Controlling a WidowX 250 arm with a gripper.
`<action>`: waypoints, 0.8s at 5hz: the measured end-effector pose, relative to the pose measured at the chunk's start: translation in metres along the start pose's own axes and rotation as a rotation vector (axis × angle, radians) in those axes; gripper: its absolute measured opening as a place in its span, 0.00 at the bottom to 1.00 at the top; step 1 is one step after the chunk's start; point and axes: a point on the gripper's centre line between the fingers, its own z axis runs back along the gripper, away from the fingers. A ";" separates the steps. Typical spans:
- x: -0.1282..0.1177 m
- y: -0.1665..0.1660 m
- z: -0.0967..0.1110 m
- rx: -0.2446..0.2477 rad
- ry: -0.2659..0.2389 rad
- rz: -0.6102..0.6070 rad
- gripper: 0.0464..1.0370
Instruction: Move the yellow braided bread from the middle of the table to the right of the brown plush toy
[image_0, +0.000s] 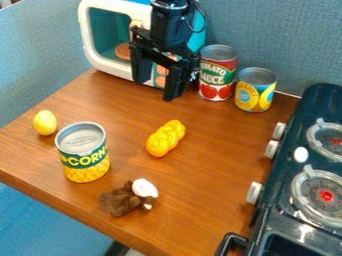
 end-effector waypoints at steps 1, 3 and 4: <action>0.000 -0.002 -0.013 -0.008 0.031 -0.004 0.96; 0.013 -0.005 -0.051 -0.041 -0.075 -0.021 0.96; 0.016 -0.003 -0.062 -0.026 -0.064 0.003 0.96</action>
